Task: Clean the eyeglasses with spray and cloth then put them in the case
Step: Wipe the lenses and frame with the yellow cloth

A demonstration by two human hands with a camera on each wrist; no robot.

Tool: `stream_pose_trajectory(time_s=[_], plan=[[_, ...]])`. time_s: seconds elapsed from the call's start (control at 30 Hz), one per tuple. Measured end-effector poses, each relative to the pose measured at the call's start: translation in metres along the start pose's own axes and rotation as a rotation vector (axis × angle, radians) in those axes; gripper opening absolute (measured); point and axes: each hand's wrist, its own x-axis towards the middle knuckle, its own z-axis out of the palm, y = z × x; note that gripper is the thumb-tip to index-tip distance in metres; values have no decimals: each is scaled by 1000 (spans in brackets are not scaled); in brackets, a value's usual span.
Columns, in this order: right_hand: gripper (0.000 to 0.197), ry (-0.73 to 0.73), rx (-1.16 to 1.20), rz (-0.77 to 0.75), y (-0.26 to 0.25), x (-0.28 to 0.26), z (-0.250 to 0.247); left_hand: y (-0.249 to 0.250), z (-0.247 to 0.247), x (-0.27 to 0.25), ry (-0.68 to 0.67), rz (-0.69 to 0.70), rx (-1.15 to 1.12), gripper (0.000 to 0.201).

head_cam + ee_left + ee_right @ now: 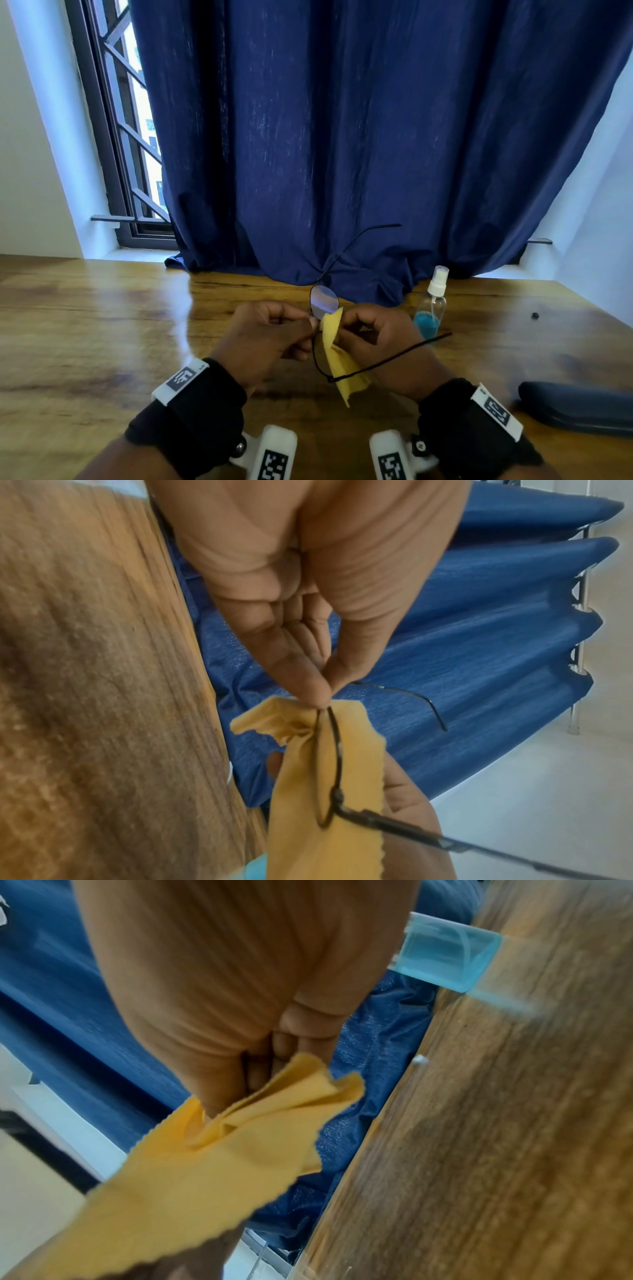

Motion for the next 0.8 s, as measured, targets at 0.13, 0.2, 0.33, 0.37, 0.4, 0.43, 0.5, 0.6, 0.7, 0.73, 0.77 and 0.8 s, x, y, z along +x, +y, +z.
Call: stream_pose_trajectory(time_s=[0.13,0.2,0.33,0.37,0.4,0.43,0.5,0.6,0.7,0.73,0.77,0.8], plan=[[12,-17,8,36,1,2,-8,1,-2,-1,8,-33,2,9],[19,127,-57,6,4,5,-15,1,-1,-1,1,-44,8,9],[16,301,-127,-36,6,7,-23,3,7,-6,-57,-35,56,10],[12,288,-138,-39,6,6,-21,3,9,-7,-78,-37,71,9],[11,272,-139,-48,6,5,-18,3,11,-8,-98,-40,85,8],[11,256,-128,-56,6,5,-15,3,12,-9,-109,-42,99,7],[11,183,-112,-70,3,6,-11,3,11,-8,-111,-44,118,7],[14,43,-158,-95,-2,6,-12,4,9,-7,-73,-33,100,5],[12,23,-161,-68,0,6,-17,6,6,-7,-81,-31,86,6],[12,32,-153,-56,2,6,-18,7,7,-7,-97,-32,91,6],[11,48,-146,-51,3,6,-19,6,7,-7,-110,-35,94,5],[12,64,-141,-57,4,6,-19,6,8,-8,-118,-36,93,5]])
